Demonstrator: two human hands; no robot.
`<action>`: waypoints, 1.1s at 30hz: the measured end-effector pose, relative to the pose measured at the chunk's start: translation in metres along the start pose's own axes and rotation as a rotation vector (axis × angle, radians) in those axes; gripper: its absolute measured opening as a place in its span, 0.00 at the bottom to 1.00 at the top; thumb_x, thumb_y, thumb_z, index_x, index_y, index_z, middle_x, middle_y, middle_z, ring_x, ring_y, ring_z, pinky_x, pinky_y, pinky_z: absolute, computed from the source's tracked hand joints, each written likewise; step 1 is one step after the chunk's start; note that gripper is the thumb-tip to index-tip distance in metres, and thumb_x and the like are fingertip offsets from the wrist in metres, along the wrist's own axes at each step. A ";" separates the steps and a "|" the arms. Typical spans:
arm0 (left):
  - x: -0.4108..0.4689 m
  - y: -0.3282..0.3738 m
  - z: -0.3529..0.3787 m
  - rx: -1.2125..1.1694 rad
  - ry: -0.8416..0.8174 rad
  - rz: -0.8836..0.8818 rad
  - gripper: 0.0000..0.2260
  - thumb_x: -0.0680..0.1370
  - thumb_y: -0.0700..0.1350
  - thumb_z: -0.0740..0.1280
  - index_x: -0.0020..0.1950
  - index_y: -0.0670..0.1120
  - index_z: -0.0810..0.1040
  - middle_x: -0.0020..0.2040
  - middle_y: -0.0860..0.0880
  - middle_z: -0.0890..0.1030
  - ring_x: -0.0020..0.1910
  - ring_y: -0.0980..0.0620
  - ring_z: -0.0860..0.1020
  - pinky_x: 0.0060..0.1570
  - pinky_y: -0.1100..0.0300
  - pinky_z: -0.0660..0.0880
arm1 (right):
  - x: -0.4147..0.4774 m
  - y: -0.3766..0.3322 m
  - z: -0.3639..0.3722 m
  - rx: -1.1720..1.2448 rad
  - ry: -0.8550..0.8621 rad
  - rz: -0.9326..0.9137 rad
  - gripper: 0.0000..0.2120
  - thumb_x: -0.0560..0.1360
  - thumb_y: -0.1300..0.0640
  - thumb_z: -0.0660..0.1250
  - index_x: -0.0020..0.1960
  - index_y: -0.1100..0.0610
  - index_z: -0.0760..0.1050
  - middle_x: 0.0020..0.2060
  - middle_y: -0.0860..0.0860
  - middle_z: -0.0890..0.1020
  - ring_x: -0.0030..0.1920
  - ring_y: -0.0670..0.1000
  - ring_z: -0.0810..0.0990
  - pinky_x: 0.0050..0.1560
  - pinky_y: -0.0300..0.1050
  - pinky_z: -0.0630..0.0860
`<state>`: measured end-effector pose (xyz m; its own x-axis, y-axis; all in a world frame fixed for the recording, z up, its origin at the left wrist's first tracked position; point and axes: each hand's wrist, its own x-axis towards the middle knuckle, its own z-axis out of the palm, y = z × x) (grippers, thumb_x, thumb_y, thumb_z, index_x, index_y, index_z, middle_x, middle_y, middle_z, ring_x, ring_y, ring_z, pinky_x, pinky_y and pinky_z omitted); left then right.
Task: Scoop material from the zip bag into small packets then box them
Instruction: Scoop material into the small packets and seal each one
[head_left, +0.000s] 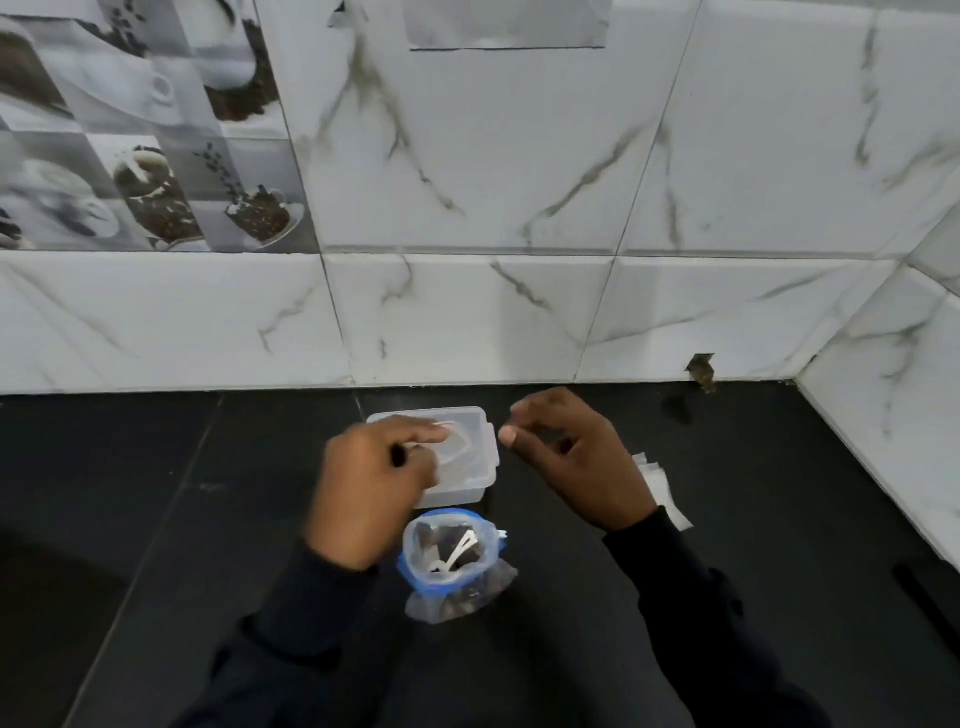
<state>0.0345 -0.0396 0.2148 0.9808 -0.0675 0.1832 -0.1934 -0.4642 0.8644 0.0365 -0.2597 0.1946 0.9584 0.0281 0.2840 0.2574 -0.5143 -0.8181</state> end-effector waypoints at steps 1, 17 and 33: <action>-0.004 -0.011 -0.020 -0.040 -0.042 -0.051 0.15 0.72 0.32 0.67 0.47 0.50 0.87 0.44 0.57 0.86 0.38 0.61 0.83 0.43 0.69 0.77 | 0.000 0.007 0.010 -0.041 -0.110 0.027 0.05 0.74 0.51 0.74 0.46 0.52 0.85 0.52 0.47 0.80 0.51 0.45 0.81 0.50 0.37 0.77; -0.100 -0.174 0.046 0.105 -0.554 -0.290 0.08 0.69 0.41 0.67 0.43 0.46 0.86 0.68 0.59 0.69 0.62 0.59 0.77 0.52 0.78 0.69 | -0.027 0.083 0.134 -0.811 -0.749 0.306 0.15 0.77 0.56 0.63 0.62 0.55 0.76 0.59 0.58 0.76 0.58 0.62 0.79 0.60 0.52 0.75; -0.083 -0.168 0.054 0.031 -0.346 -0.191 0.21 0.65 0.39 0.61 0.54 0.46 0.85 0.56 0.60 0.80 0.55 0.71 0.75 0.55 0.75 0.71 | -0.027 0.086 0.106 -0.503 -0.680 0.588 0.09 0.74 0.58 0.65 0.39 0.61 0.80 0.32 0.51 0.76 0.39 0.51 0.78 0.36 0.36 0.71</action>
<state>-0.0126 -0.0040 0.0289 0.9510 -0.2687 -0.1531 -0.0107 -0.5234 0.8520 0.0461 -0.2139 0.0635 0.8232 0.0545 -0.5652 -0.2064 -0.8986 -0.3873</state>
